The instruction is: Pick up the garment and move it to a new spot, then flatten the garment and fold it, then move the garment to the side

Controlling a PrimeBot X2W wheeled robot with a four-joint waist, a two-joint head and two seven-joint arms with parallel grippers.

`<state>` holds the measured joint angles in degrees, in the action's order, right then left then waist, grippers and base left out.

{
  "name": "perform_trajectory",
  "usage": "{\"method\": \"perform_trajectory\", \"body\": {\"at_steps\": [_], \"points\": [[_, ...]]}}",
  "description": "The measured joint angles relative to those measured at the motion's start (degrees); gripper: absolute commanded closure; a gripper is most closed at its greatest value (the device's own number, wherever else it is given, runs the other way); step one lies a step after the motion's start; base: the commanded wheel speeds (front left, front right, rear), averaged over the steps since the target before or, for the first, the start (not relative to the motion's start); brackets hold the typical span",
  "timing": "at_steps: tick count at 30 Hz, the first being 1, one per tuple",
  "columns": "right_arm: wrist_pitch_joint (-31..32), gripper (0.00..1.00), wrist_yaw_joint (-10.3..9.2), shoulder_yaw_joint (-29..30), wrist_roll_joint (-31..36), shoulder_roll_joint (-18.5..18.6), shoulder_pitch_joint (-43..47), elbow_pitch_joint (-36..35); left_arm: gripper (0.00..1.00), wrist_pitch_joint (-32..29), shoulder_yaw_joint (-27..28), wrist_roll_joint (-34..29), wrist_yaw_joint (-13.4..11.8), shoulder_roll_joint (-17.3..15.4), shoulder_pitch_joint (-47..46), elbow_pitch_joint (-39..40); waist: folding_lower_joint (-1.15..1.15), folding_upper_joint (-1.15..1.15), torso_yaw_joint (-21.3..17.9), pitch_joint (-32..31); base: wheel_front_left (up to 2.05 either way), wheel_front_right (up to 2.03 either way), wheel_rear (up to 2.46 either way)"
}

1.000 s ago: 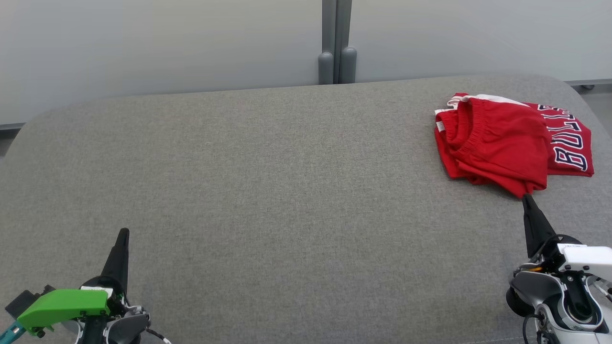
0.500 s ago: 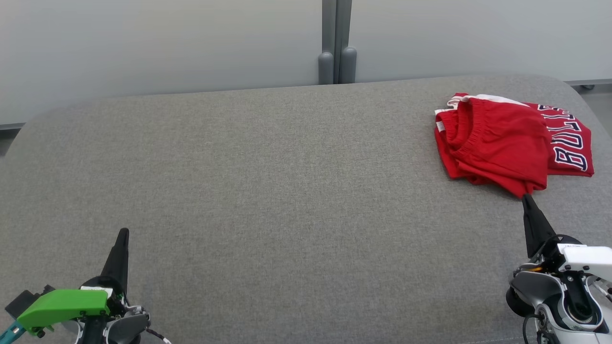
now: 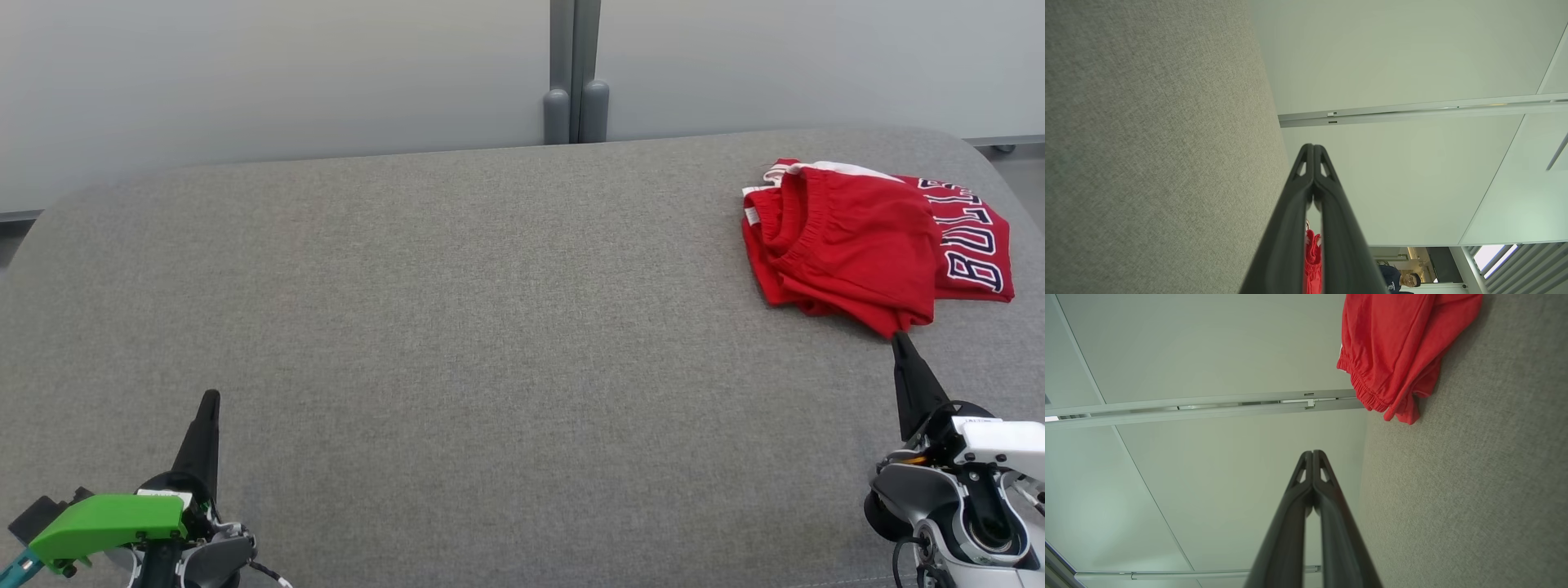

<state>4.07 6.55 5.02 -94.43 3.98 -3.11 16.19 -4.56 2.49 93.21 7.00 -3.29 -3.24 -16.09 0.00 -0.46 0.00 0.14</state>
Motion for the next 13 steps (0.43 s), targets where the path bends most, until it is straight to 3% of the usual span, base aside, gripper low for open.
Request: {"method": "perform_trajectory", "body": {"at_steps": [13], "points": [[0.0,1.00,0.00,0.1,0.0,-0.1,0.0,0.0,1.00,0.0,0.2,0.0,0.0,0.0,0.0,0.0,0.00,0.00,0.0,0.0,0.00,0.00,0.00]]}}
